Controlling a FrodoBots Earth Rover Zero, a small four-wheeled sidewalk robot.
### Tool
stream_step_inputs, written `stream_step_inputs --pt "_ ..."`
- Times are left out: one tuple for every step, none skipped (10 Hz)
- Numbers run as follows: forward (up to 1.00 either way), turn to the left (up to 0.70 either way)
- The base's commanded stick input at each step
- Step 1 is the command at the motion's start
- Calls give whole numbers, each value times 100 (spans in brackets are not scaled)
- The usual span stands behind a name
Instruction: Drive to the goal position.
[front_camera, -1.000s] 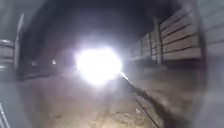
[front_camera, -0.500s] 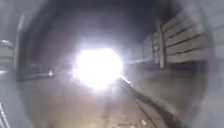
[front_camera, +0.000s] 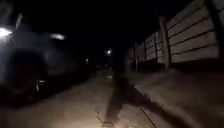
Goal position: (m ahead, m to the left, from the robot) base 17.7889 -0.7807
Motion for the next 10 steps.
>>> stream_step_inputs --pt "0 0" --pt "0 0" --pt "0 0" --pt "2 0" --pt "49 0" --pt "50 0" --pt "50 0" --pt "50 0" --pt "50 0" --pt "50 0"
